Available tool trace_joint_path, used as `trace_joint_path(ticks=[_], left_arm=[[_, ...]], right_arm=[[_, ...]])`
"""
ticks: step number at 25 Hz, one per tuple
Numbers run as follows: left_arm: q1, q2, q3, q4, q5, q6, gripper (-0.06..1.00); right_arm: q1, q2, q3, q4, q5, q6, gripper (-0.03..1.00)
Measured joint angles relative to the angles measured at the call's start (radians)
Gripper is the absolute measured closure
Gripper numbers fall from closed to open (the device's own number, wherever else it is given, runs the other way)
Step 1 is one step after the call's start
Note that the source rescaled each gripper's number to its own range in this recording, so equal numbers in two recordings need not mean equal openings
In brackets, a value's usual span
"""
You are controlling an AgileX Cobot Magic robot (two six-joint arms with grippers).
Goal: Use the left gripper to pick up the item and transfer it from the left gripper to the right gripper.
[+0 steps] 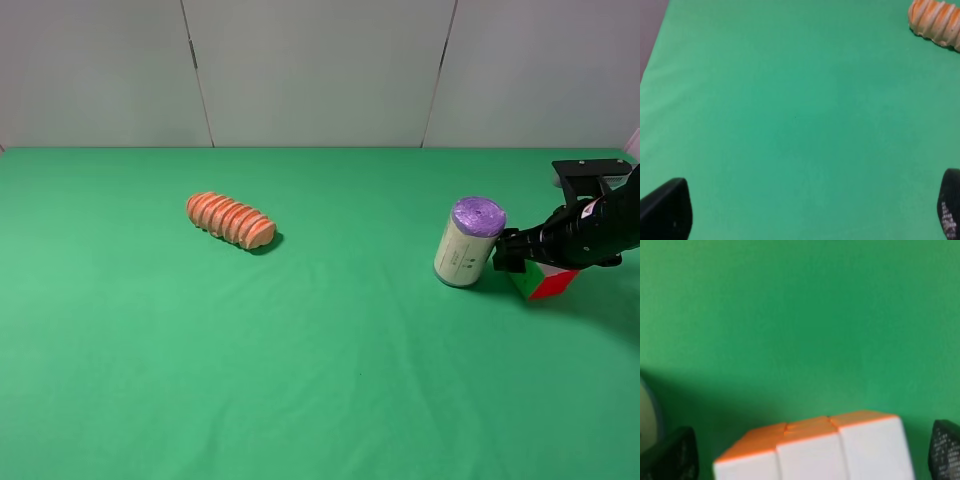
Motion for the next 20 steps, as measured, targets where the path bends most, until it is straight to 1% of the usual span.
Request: trace_joint_path(ticks=[11, 20], left_arm=[[0.000, 0.000, 0.000, 0.000, 0.000, 0.000, -0.01], [0.000, 0.000, 0.000, 0.000, 0.000, 0.000, -0.01]], right_arm=[[0.000, -0.040, 0.000, -0.004, 0.039, -0.003, -0.03], [0.000, -0.134, 0.000, -0.007, 0.157, -0.007, -0.03]])
